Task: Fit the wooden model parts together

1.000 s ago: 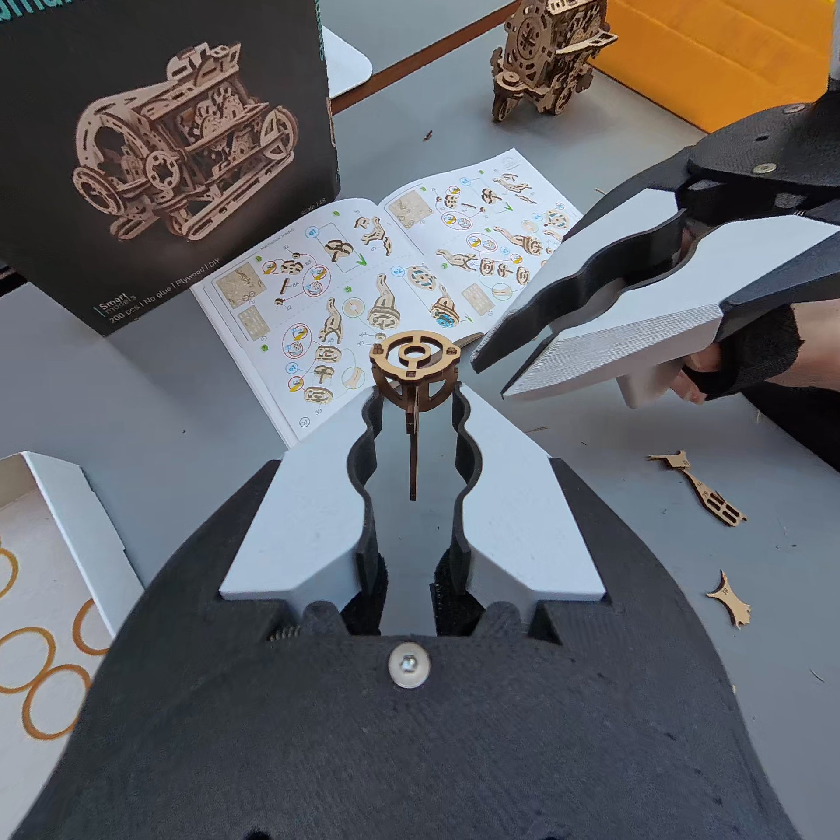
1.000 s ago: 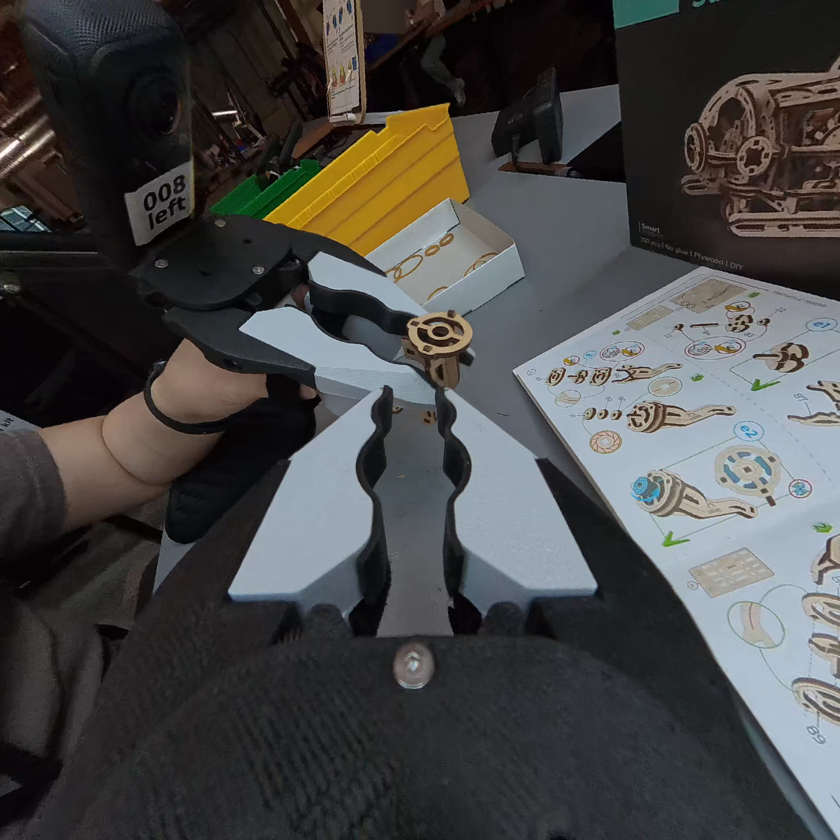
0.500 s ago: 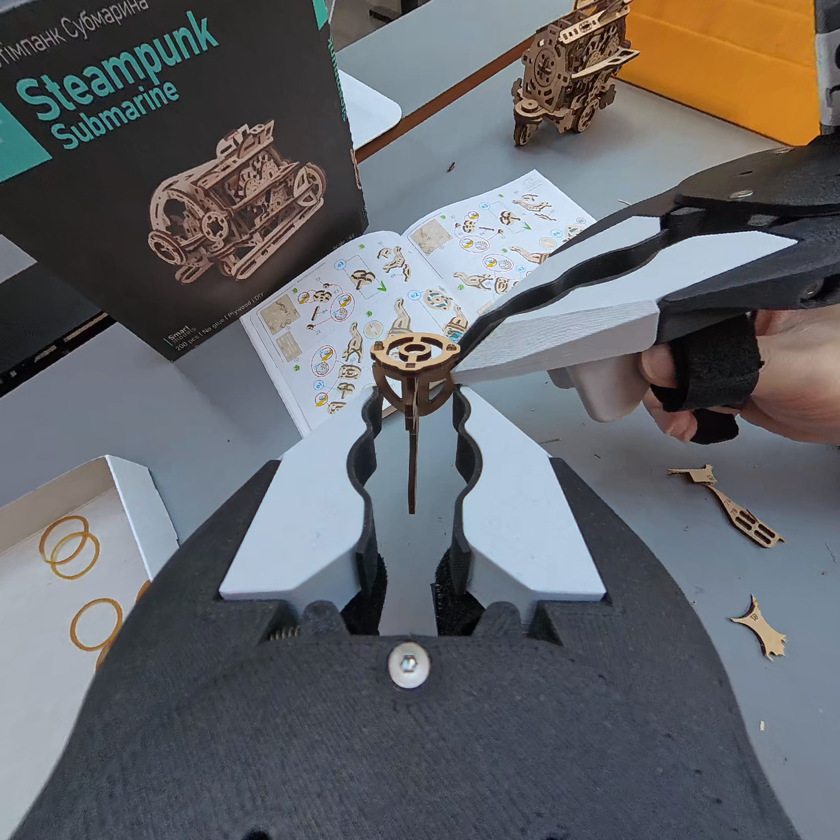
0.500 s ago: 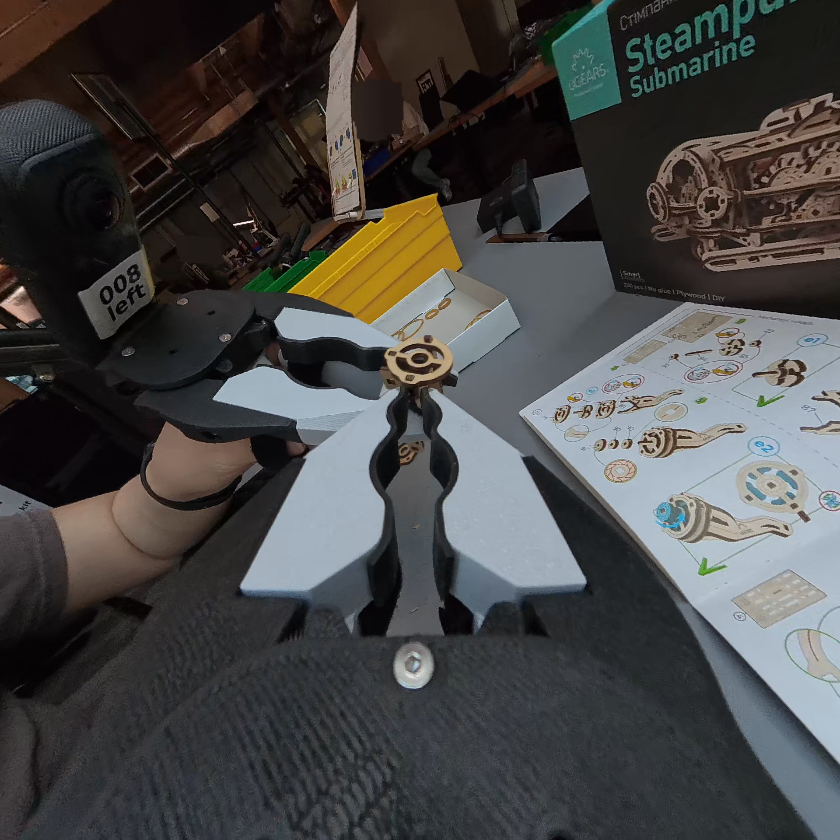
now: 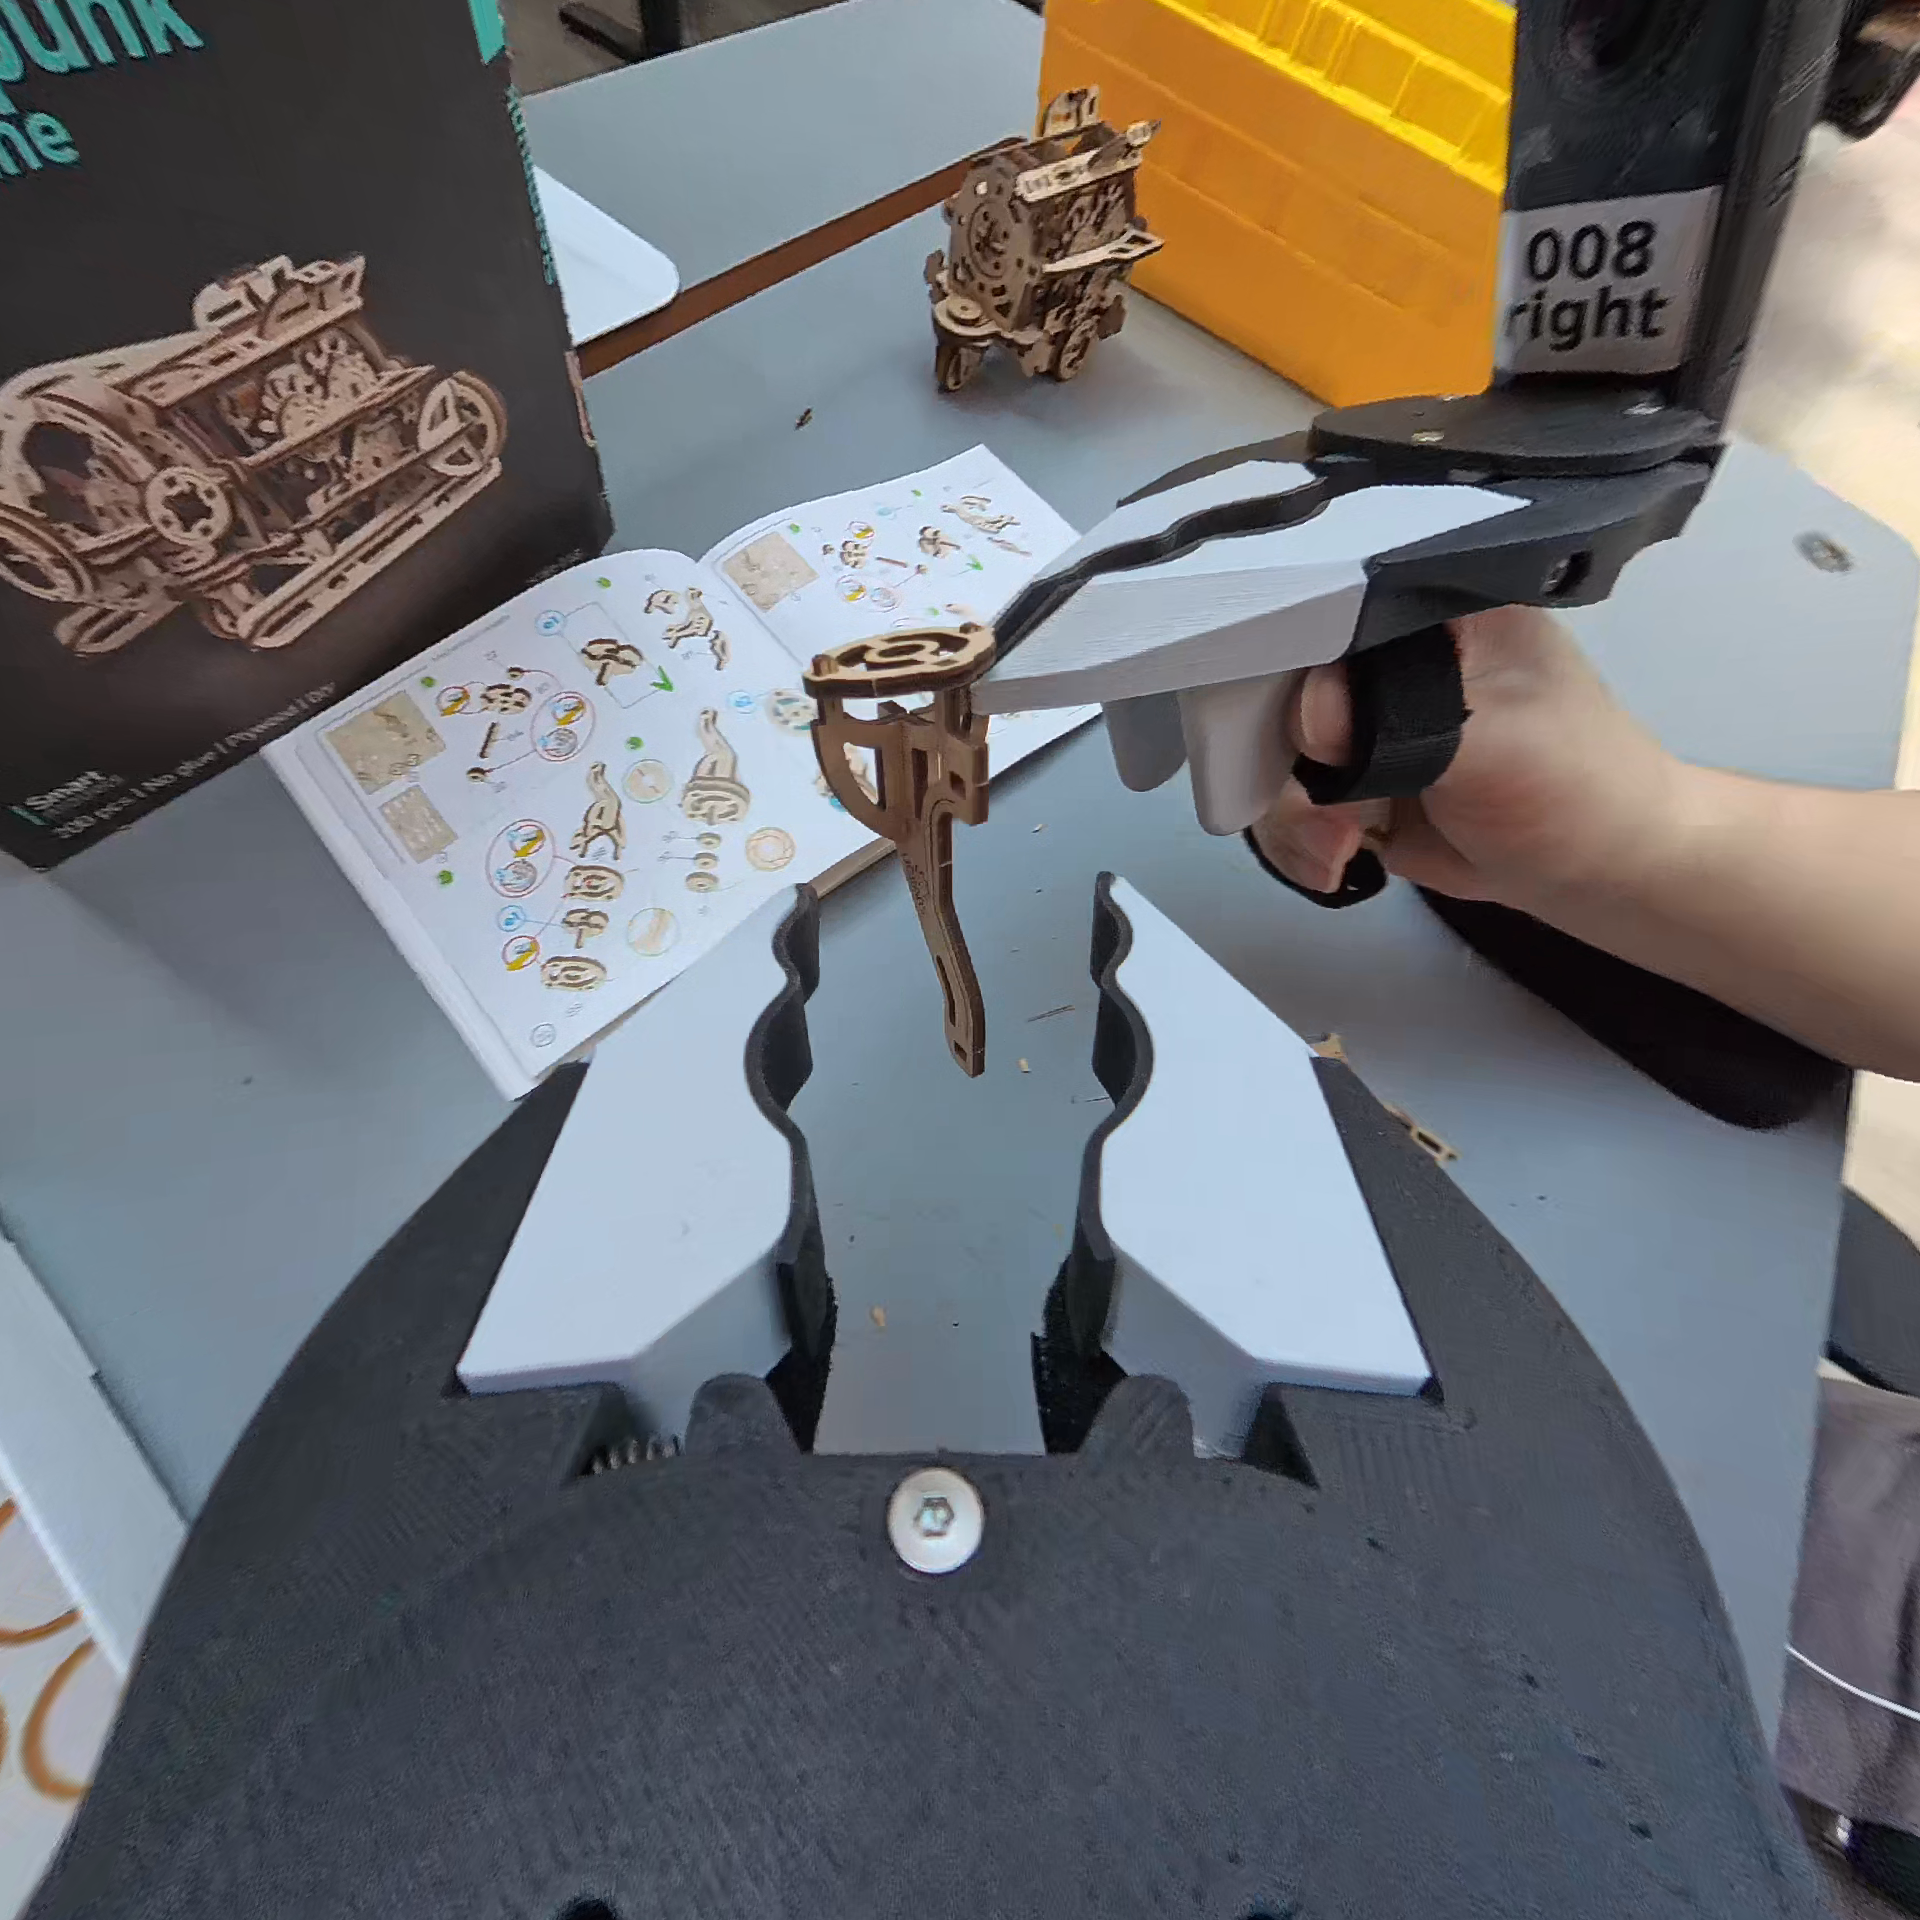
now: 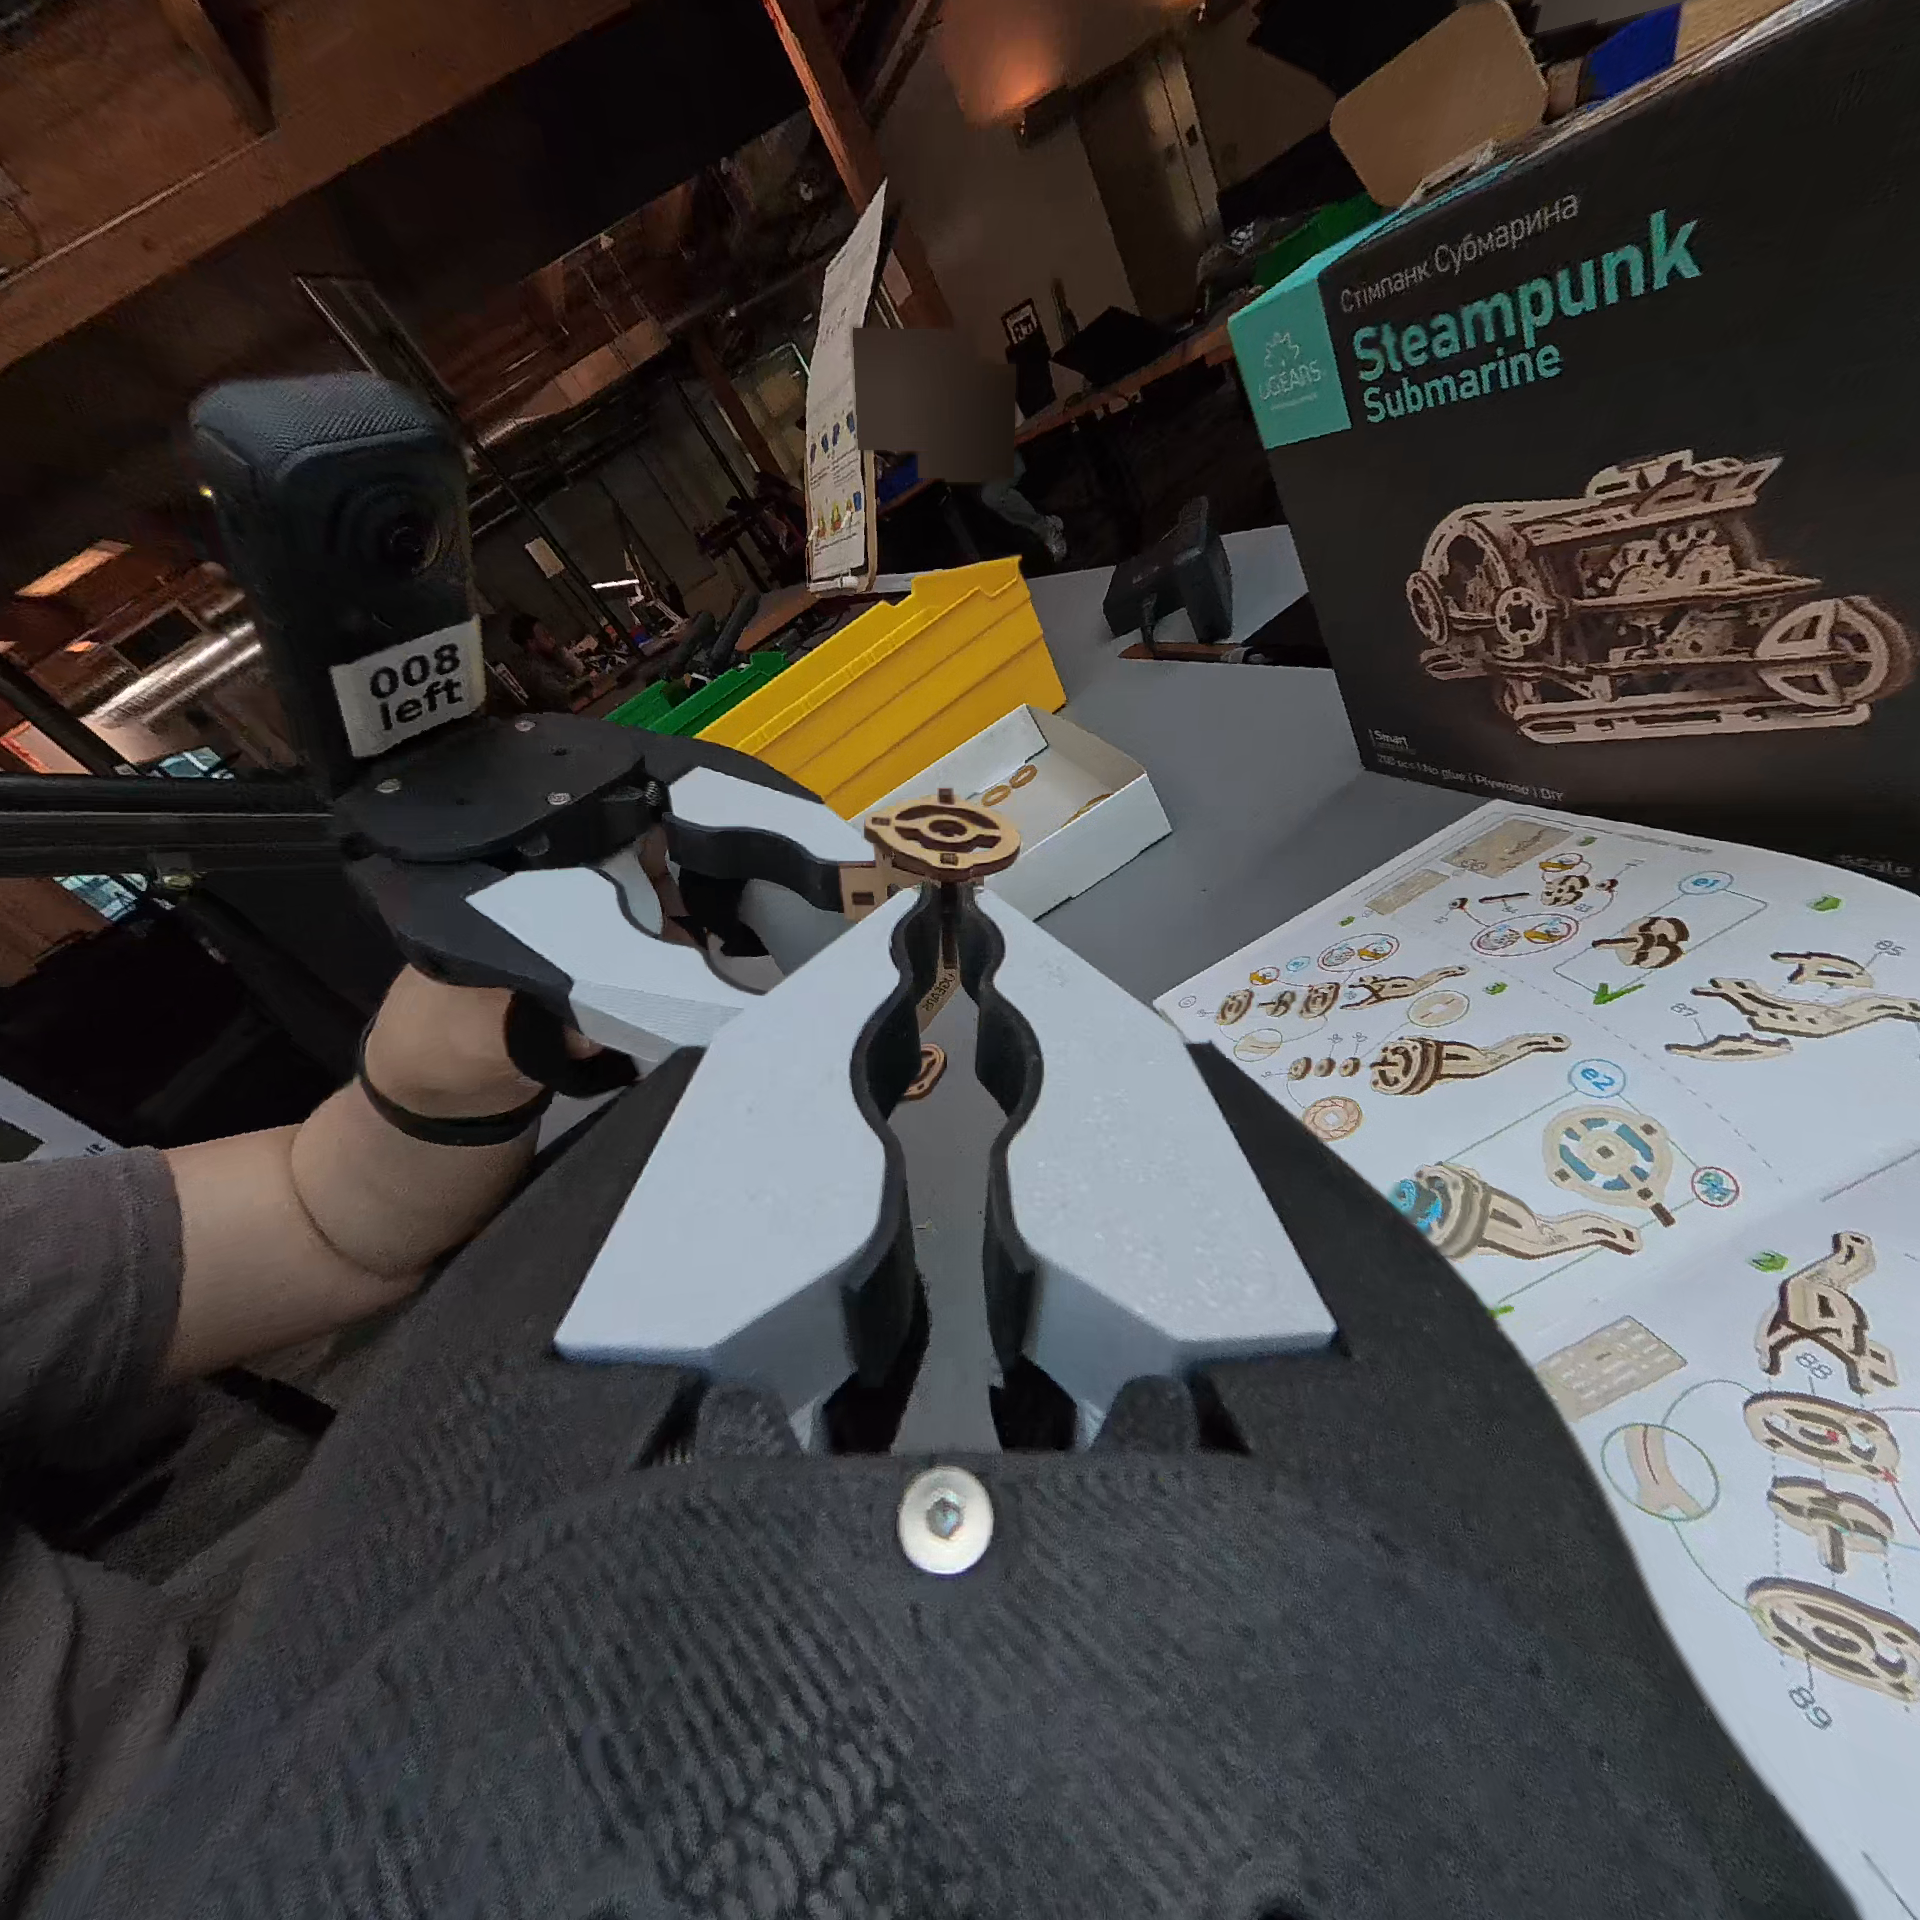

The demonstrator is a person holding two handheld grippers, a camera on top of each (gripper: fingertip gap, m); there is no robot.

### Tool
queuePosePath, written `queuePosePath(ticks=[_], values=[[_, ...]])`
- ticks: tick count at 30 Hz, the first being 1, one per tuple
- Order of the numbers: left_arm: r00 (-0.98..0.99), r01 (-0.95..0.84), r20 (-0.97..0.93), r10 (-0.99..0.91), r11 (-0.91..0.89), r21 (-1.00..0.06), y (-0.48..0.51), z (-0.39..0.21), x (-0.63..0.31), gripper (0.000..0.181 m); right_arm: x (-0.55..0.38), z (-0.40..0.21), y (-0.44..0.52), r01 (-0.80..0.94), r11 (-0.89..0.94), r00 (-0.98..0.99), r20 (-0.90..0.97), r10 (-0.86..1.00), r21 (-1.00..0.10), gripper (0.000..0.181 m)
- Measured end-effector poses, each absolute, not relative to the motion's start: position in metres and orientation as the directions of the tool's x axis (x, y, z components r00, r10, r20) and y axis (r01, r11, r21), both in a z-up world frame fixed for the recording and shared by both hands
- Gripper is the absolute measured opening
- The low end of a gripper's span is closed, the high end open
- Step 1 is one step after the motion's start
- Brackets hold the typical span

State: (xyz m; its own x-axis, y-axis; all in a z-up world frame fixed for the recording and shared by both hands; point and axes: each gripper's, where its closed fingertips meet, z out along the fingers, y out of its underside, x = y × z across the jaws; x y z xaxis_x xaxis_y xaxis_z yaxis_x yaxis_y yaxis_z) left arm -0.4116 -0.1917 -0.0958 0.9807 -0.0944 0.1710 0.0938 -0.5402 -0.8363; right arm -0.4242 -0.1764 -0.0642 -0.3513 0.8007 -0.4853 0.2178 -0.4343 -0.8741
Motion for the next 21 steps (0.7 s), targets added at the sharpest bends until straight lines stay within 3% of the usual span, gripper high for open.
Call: queuePosePath(ticks=[3, 8, 13, 21], values=[[0.925, 0.17, 0.305, -0.225, -0.473, -0.865, -0.193, -0.074, -0.401, 0.064, -0.409, -0.048, -0.183, 0.175, -0.423, -0.509, -0.449, 0.735, -0.889, 0.001], [0.826, 0.124, 0.307, -0.473, -0.378, -0.918, -0.206, -0.047, -0.376, 0.056, -0.387, -0.026, -0.193, 0.114, -0.438, -0.681, -0.391, 0.619, -0.892, 0.0], [0.8, 0.061, 0.244, -0.549, -0.33, -0.942, -0.21, -0.045, -0.358, 0.031, -0.378, -0.022, -0.208, 0.086, -0.4, -0.754, -0.322, 0.573, -0.913, 0.001], [0.791, 0.032, 0.194, -0.58, -0.279, -0.96, -0.212, -0.041, -0.35, 0.029, -0.369, -0.017, -0.212, 0.002, -0.371, -0.8, -0.224, 0.557, -0.929, 0.001]])
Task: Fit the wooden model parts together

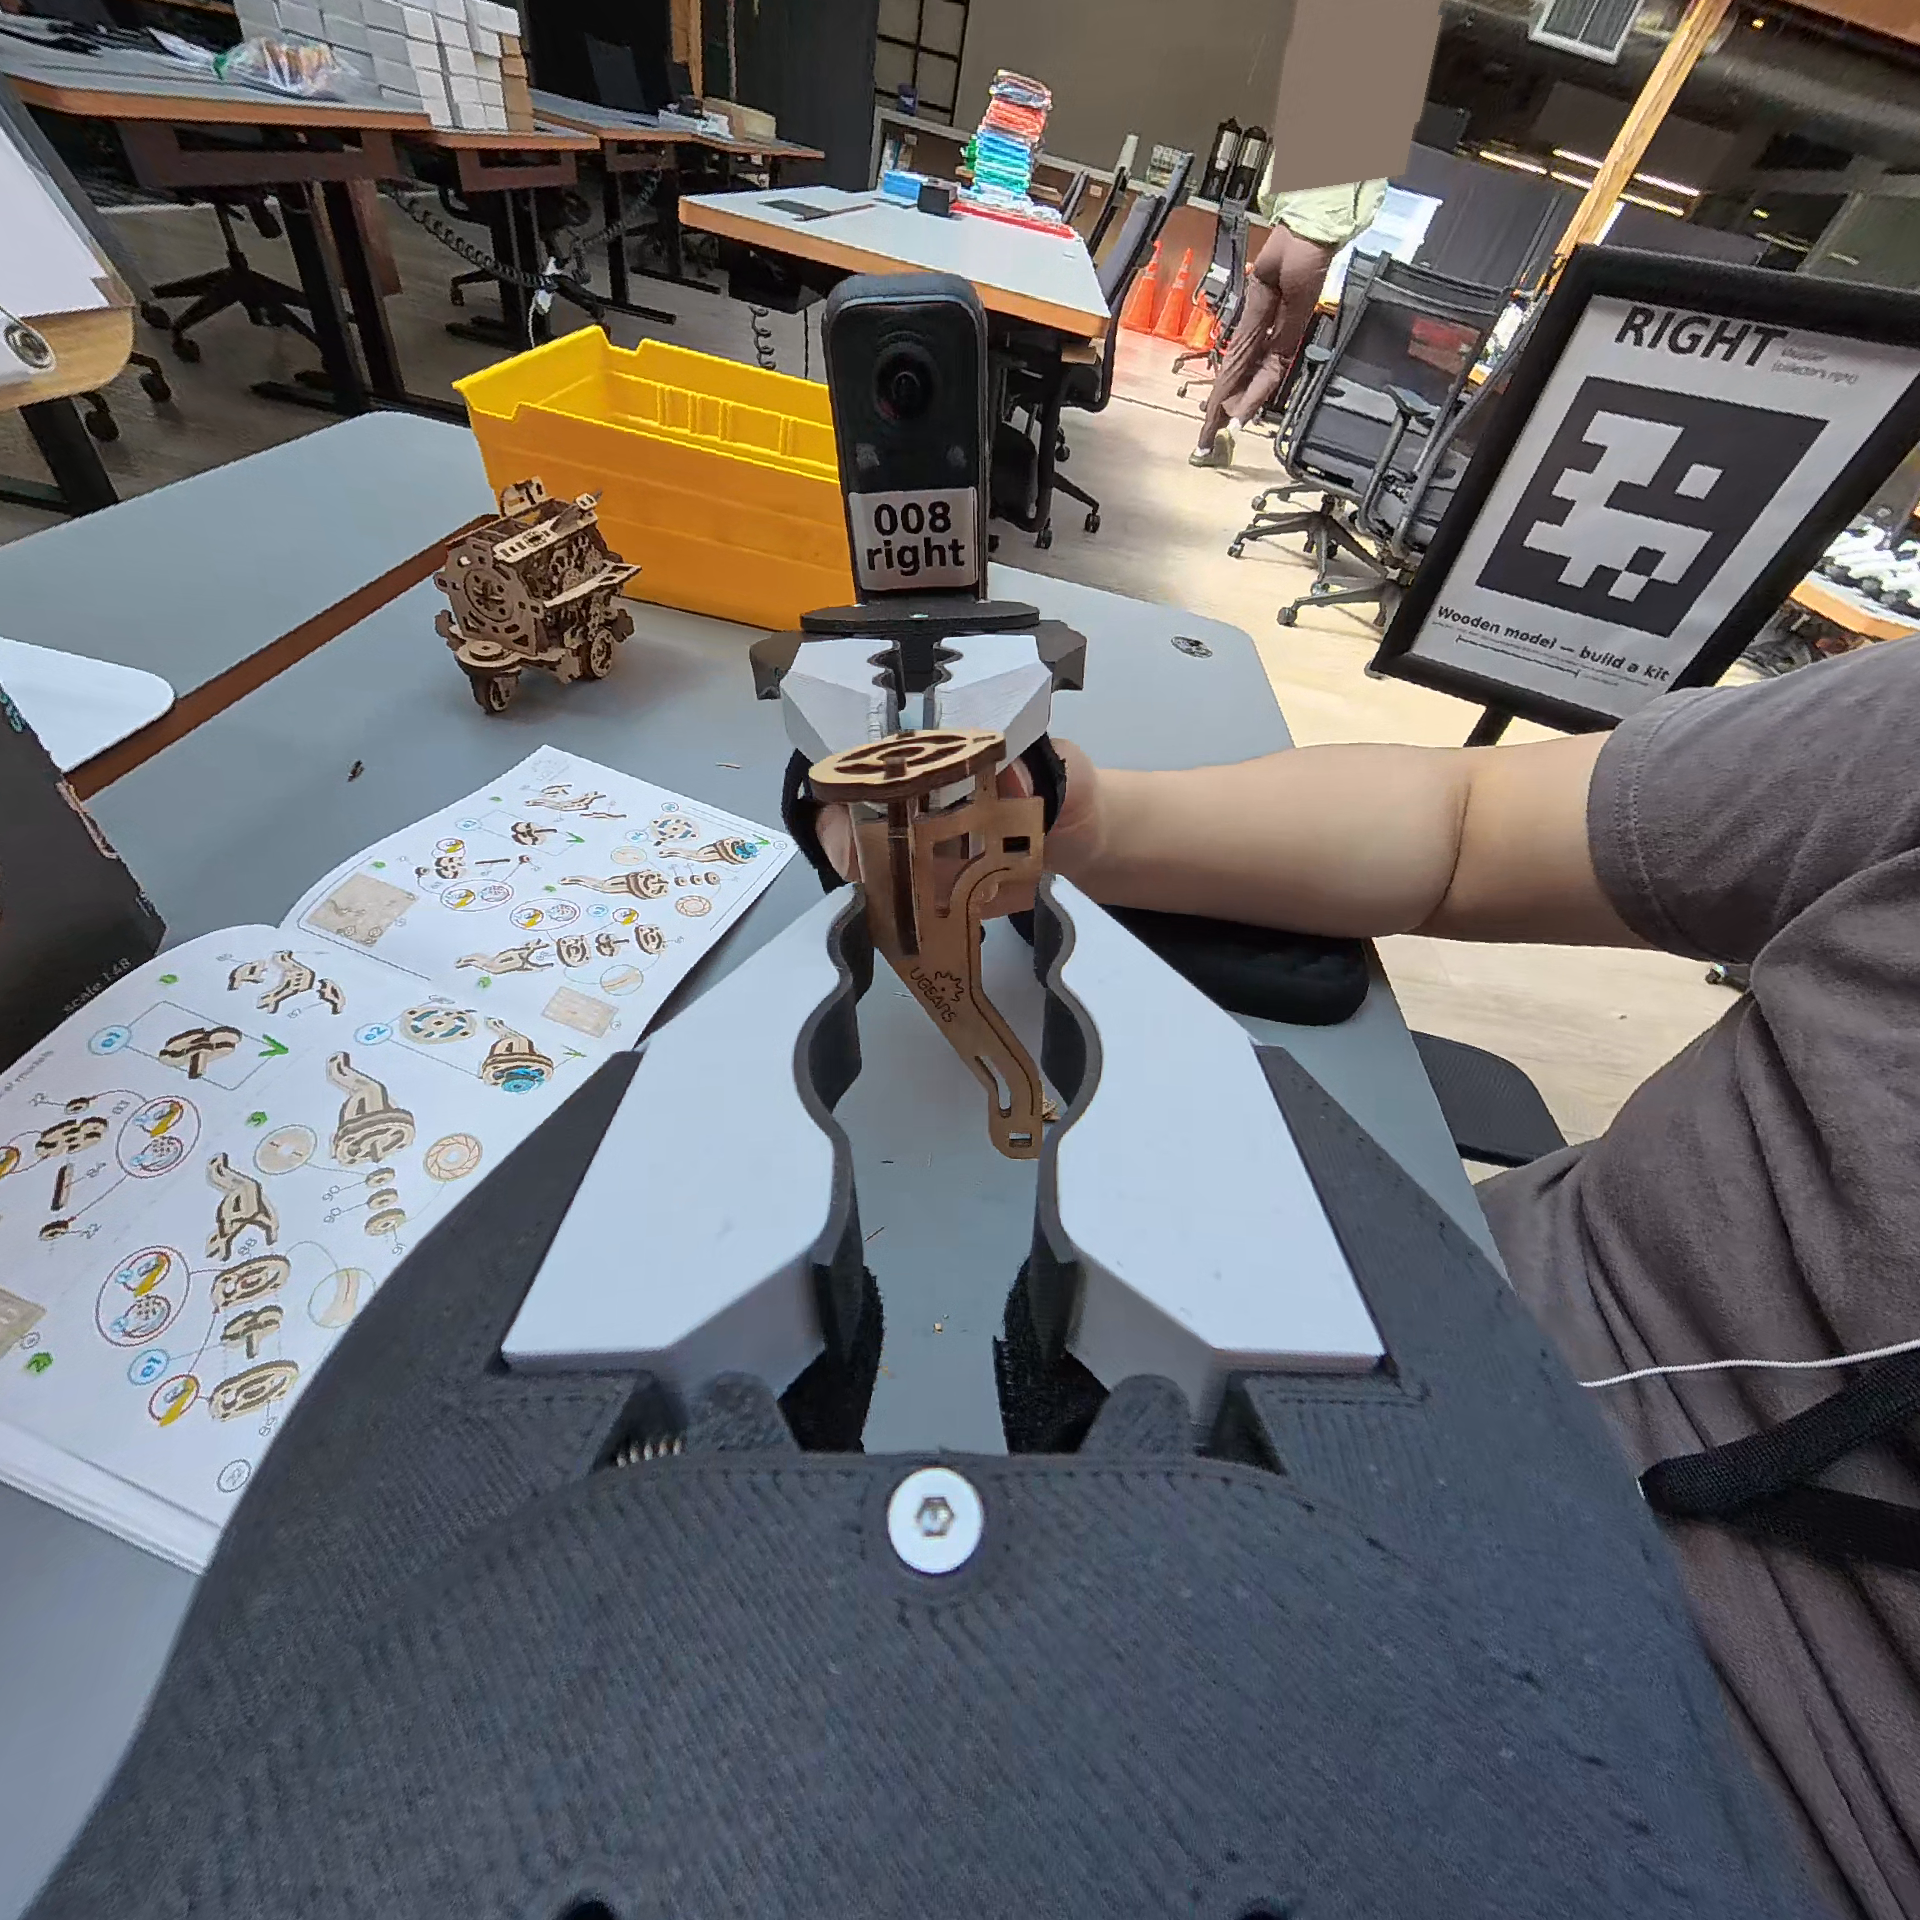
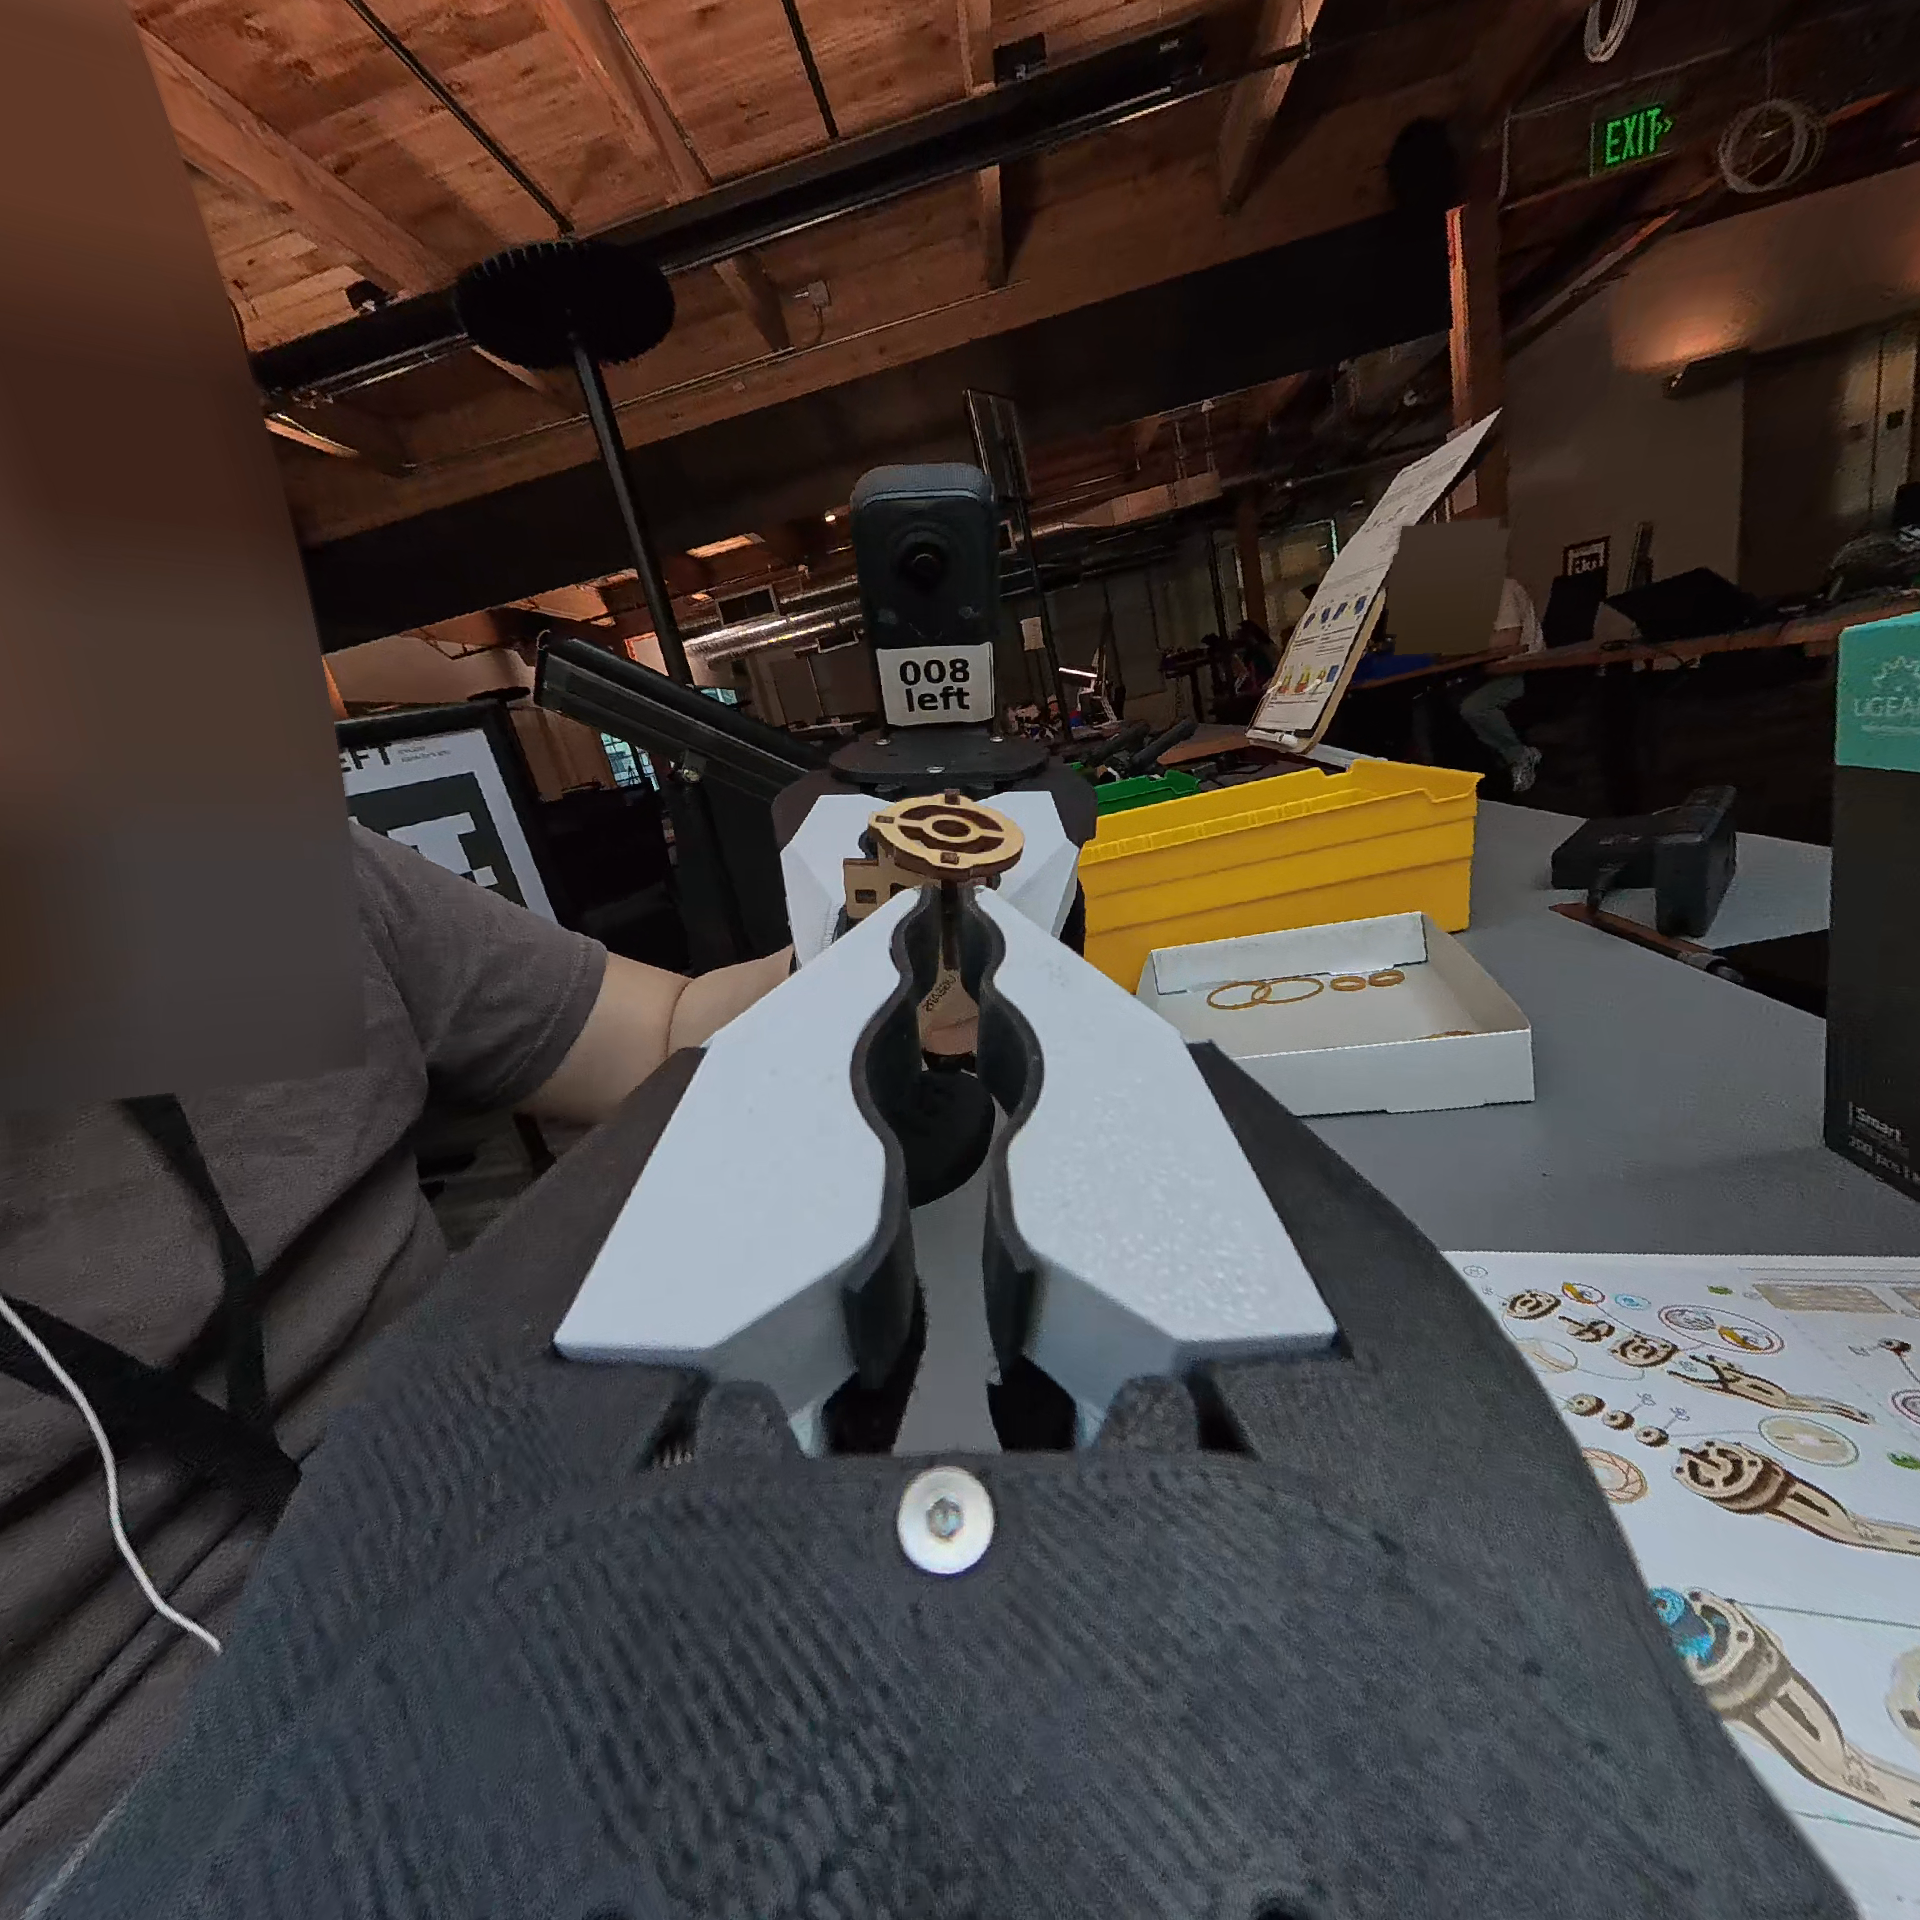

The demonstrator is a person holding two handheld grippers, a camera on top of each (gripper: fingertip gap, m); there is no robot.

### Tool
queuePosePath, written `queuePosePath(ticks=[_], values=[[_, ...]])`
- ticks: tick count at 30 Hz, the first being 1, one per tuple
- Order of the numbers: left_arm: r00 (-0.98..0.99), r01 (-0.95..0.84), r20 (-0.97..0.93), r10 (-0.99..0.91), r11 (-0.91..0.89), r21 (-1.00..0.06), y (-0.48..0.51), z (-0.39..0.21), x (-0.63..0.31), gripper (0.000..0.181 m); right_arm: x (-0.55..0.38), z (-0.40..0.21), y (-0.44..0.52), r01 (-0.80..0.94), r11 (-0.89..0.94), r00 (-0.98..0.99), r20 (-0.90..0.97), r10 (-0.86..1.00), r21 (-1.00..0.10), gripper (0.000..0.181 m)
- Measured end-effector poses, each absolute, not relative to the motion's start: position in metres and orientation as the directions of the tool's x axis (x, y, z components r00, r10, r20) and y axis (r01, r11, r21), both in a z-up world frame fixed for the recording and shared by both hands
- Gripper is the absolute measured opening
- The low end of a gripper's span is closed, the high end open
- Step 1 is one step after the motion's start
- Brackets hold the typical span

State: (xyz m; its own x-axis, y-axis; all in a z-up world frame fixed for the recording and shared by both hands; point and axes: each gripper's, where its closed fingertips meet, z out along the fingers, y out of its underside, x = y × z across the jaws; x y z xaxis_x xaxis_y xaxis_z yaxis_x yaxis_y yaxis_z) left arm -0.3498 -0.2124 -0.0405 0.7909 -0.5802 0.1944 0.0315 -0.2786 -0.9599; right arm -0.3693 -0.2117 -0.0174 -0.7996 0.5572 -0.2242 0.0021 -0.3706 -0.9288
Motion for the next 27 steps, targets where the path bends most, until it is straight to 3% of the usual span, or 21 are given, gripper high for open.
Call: queuePosePath(ticks=[5, 18, 19, 21, 27], values=[[0.811, -0.026, 0.127, -0.571, -0.253, -0.967, -0.213, -0.041, -0.348, 0.019, -0.365, -0.014, -0.214, -0.021, -0.371, -0.821, -0.196, 0.537, -0.928, 0.001], [0.841, -0.093, 0.017, -0.54, -0.176, -0.98, -0.215, -0.032, -0.348, 0.018, -0.36, -0.005, -0.217, -0.114, -0.336, -0.818, -0.103, 0.565, -0.935, 0.002], [0.851, -0.097, -0.003, -0.525, -0.151, -0.984, -0.214, -0.029, -0.35, 0.018, -0.361, -0.004, -0.216, -0.127, -0.321, -0.806, -0.091, 0.584, -0.939, 0.006], [0.865, -0.118, -0.047, -0.5, -0.112, -0.987, -0.215, -0.024, -0.356, 0.018, -0.363, -0.001, -0.21, -0.135, -0.296, -0.771, -0.088, 0.631, -0.946, 0.034], [0.888, -0.271, -0.228, -0.4, -0.054, -0.961, -0.217, -0.015, -0.376, 0.018, -0.347, 0.055, -0.203, -0.206, -0.138, -0.684, 0.041, 0.729, -0.969, 0.032]])
